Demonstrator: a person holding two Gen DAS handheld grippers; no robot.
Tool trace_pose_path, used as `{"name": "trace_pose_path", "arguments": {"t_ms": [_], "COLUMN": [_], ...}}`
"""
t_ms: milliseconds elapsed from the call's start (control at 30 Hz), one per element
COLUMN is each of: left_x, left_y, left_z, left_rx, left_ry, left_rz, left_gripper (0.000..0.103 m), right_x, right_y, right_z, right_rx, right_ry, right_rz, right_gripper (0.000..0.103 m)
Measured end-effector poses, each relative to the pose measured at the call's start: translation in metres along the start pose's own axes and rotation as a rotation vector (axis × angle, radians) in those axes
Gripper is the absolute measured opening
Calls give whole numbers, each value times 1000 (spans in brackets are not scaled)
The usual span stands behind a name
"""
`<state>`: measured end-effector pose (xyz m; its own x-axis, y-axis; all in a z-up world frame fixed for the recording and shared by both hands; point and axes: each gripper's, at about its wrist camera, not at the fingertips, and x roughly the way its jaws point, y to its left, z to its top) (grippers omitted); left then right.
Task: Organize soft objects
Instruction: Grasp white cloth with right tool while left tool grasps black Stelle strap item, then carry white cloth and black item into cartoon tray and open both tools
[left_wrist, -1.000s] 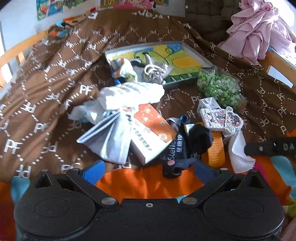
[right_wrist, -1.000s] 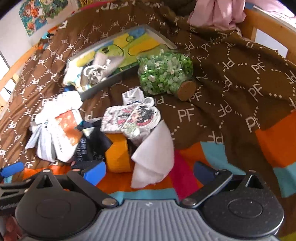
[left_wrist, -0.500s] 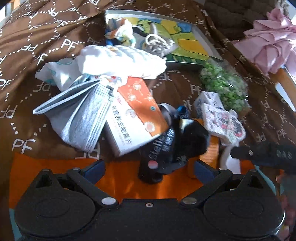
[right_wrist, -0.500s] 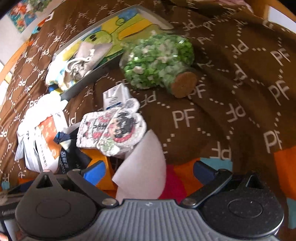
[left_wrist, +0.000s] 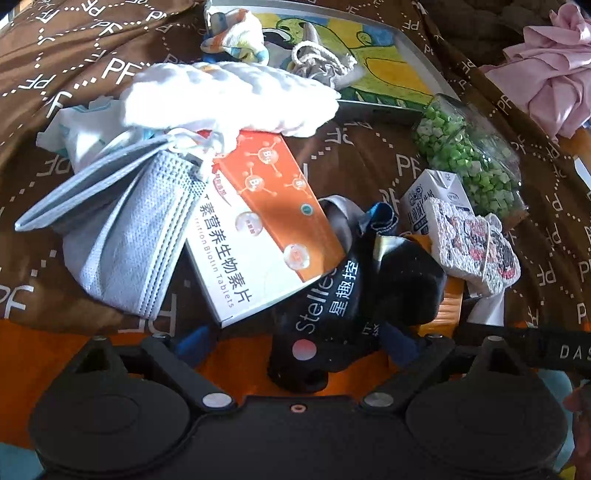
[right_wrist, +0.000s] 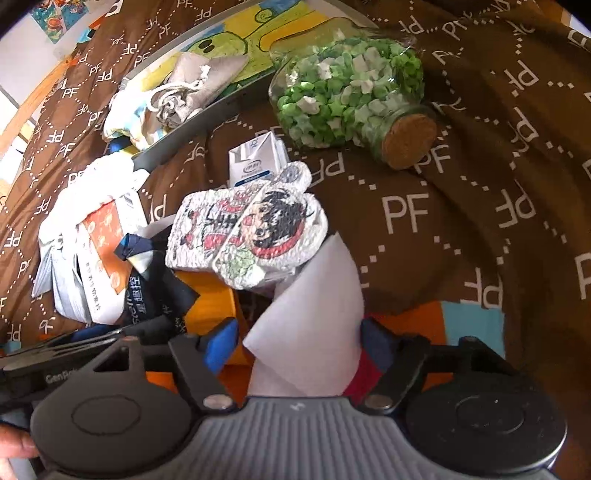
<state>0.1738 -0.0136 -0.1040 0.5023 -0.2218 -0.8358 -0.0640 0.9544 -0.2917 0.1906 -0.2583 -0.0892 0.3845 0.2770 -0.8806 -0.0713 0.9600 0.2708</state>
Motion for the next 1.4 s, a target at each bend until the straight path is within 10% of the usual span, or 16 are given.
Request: {"name": "trace_pose_path", "arguments": {"t_ms": [367, 567, 833, 1033, 1267, 1400], "left_x": [-9, -14, -22, -29, -18, -11], "left_y": [0, 6, 0, -5, 1, 6], "left_z": [-3, -5, -12, -20, -9, -6], "left_rx": [-13, -69, -54, -8, -57, -89], "left_ry": [27, 46, 49, 42, 4, 7], "left_rz": [20, -49, -117, -96, -43, -49], "left_gripper": [54, 22, 7, 11, 58, 57], "right_x": [-3, -6, -19, -33, -36, -37], "right_y": [3, 5, 7, 18, 30, 30], "right_z": [-1, -2, -9, -16, -18, -18], "right_rx": [-7, -17, -11, -67, -131, -133], "right_ry": [4, 3, 11, 6, -1, -4], "right_rz": [3, 20, 126, 228, 267, 264], "right_gripper": [30, 20, 15, 15, 14, 14]}}
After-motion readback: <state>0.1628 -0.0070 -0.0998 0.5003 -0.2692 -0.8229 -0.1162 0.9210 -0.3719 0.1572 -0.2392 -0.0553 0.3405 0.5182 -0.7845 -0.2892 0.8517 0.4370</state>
